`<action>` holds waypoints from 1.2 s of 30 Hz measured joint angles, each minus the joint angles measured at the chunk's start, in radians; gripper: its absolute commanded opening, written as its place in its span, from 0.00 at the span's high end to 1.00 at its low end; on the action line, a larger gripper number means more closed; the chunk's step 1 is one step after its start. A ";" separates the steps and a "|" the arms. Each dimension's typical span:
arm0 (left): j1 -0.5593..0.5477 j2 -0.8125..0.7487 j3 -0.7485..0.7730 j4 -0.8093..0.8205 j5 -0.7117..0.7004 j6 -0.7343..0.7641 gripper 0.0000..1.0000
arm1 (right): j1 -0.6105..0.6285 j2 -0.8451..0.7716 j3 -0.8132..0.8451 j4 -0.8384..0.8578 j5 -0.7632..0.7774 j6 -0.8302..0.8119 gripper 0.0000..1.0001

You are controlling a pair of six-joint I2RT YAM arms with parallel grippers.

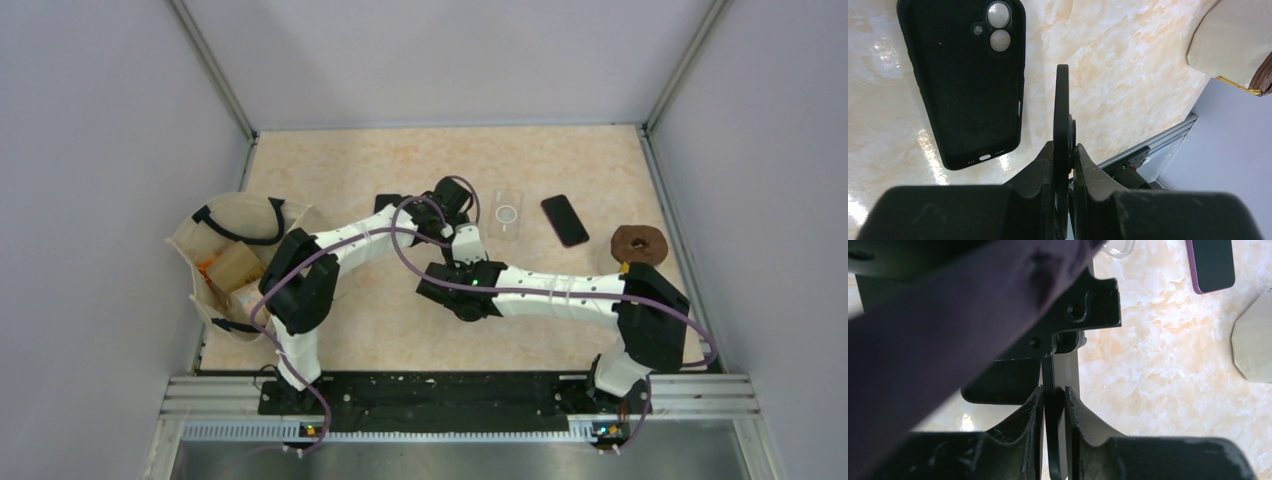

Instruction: Put the phone into the phone case

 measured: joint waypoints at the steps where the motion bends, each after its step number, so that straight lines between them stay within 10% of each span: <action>1: 0.002 -0.001 -0.006 0.010 0.002 -0.003 1.00 | 0.001 0.004 0.000 0.000 0.004 0.000 0.89; 10: 0.021 -0.007 -0.063 0.073 0.033 -0.031 0.99 | 0.008 0.039 0.000 0.000 0.018 -0.002 1.00; 22: 0.030 -0.032 -0.084 0.135 0.101 -0.035 0.45 | 0.011 0.040 -0.005 -0.042 0.082 -0.010 1.00; 36: 0.069 -0.054 -0.100 0.140 0.091 0.037 0.23 | -0.027 -0.094 -0.105 -0.006 0.052 -0.030 1.00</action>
